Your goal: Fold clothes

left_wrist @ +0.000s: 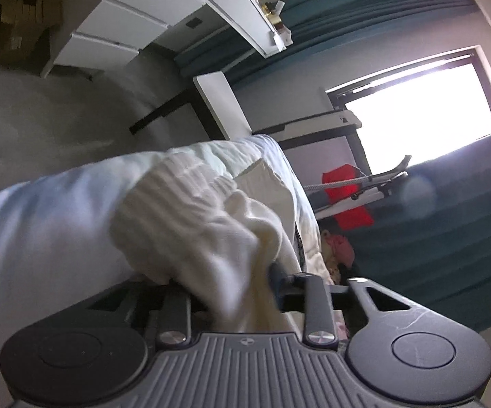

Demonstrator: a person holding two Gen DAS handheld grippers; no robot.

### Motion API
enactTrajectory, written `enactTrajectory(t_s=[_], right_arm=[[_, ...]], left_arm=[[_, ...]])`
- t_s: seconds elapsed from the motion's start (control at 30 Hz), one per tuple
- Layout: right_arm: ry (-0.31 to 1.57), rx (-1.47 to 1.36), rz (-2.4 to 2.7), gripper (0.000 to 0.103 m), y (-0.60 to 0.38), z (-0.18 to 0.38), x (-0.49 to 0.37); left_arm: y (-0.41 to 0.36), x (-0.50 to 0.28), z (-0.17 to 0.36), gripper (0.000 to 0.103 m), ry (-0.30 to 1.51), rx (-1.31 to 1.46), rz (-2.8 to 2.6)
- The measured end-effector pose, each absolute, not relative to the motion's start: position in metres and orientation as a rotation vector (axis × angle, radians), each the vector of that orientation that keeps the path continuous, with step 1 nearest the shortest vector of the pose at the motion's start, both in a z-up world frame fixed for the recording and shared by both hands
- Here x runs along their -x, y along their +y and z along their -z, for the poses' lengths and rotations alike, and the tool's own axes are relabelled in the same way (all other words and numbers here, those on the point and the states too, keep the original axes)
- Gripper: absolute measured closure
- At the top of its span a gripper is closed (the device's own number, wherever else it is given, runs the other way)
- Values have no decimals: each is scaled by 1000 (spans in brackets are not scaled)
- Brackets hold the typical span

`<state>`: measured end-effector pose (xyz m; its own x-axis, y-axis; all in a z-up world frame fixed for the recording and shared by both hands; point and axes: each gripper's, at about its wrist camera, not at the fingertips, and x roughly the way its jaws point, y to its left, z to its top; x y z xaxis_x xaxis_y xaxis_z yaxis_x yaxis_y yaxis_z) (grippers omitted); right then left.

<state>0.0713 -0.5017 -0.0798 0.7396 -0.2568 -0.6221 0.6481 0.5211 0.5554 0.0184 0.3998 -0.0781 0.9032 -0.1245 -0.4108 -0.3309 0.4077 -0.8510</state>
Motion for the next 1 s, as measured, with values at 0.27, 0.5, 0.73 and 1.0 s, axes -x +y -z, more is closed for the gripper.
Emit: enactTrajectory(t_s=[0.27, 0.5, 0.73, 1.0], right_arm=[[362, -1163, 784, 37, -471, 77, 38], [426, -1256, 758, 48, -469, 100, 44], [315, -1122, 728, 98, -470, 86, 38], [299, -981, 1027, 97, -472, 66, 80]], left_arm=[[395, 13, 85, 43, 506, 1115, -144], [402, 13, 89, 33, 506, 1173, -135], [401, 25, 88, 32, 511, 1172, -171], [415, 32, 45, 33, 633, 907, -144]])
